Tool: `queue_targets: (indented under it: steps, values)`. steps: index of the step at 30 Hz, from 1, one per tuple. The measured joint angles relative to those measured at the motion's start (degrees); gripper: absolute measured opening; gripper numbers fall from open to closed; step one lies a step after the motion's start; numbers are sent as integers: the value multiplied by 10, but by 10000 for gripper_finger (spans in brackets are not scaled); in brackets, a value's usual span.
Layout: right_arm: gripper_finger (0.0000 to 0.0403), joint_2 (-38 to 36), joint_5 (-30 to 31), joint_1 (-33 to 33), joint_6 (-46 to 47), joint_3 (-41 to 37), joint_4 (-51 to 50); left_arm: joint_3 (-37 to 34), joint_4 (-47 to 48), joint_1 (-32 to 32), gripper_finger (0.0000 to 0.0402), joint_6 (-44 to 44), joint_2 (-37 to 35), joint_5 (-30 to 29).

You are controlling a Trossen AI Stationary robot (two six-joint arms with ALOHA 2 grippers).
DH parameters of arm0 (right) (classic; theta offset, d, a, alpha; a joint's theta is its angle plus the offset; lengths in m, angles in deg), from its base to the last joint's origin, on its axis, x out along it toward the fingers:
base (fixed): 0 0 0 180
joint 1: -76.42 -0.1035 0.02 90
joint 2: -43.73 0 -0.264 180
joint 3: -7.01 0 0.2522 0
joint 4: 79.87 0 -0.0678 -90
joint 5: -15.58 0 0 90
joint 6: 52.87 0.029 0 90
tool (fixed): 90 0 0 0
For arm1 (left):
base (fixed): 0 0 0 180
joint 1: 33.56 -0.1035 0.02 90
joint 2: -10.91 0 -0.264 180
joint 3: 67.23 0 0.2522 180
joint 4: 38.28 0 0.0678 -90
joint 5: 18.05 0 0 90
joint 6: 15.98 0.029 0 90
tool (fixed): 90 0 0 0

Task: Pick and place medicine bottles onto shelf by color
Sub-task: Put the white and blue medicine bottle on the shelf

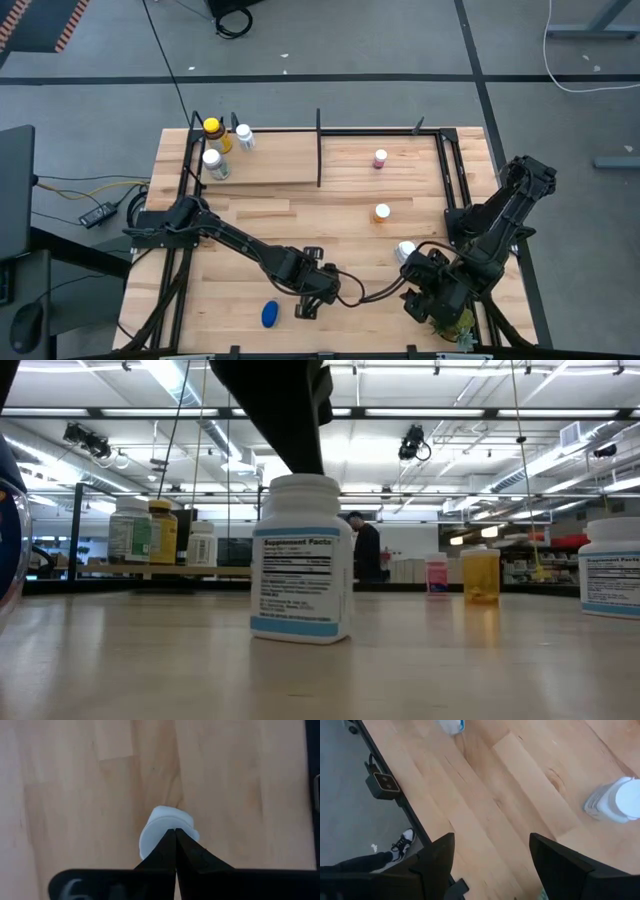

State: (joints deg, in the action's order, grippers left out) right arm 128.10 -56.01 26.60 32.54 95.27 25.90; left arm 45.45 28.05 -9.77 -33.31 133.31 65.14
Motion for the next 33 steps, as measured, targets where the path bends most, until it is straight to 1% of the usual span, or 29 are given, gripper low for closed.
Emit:
queue_targets:
  steps: [6, 12, 26, 33]
  values:
    - [264, 0, 7, -2, 1, 0, -1, 0, 13, -1, 0, 0, 0, -3]
    - [264, 0, 16, -2, 1, 0, -5, 1, 65, -2, 0, 1, -3, -19]
    - [264, 0, 27, -2, 1, 0, -18, 2, 138, -18, 0, 1, -7, -11]
    - [264, 0, 27, -2, 5, 0, -18, 2, 154, -33, 0, 2, -9, -4]
